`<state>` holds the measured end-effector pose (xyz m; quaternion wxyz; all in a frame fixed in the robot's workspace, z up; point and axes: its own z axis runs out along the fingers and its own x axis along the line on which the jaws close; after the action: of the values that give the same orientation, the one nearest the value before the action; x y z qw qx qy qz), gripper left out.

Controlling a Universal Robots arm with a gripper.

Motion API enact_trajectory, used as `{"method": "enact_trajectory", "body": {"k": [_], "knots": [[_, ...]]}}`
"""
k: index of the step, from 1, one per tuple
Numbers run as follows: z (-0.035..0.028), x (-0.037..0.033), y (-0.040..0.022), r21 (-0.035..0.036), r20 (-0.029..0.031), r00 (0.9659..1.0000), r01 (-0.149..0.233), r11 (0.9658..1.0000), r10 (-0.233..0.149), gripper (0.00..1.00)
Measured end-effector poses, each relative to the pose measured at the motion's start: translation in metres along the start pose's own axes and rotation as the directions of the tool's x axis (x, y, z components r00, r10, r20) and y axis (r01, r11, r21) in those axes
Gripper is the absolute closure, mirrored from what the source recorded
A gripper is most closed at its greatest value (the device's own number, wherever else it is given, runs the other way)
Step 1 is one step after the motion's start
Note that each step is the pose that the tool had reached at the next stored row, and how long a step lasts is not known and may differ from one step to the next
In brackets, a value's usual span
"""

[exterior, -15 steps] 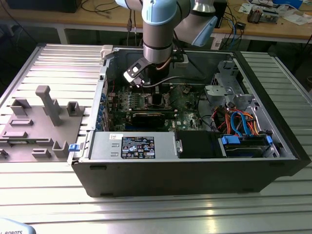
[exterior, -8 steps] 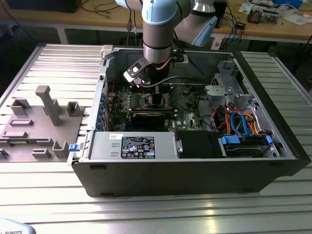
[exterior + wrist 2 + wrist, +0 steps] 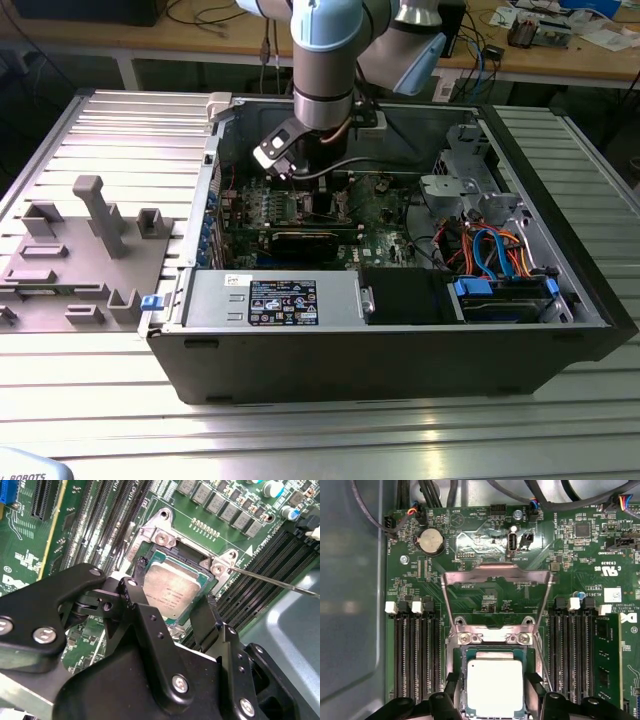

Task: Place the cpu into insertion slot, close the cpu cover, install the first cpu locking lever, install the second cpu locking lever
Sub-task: 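Place the cpu into insertion slot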

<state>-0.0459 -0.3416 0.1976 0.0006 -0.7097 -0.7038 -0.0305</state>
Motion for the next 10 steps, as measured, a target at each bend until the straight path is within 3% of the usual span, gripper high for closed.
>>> {"method": "enact_trajectory", "body": {"k": [8, 10], "knots": [[-0.0068, -0.0025, 0.0002, 0.0000, -0.0005, 1.0000, 0.001, 1.0000, -0.001, 0.39], [-0.0069, -0.0025, 0.0003, 0.0002, -0.0057, 1.0000, 0.001, 1.0000, -0.001, 0.39]]}}
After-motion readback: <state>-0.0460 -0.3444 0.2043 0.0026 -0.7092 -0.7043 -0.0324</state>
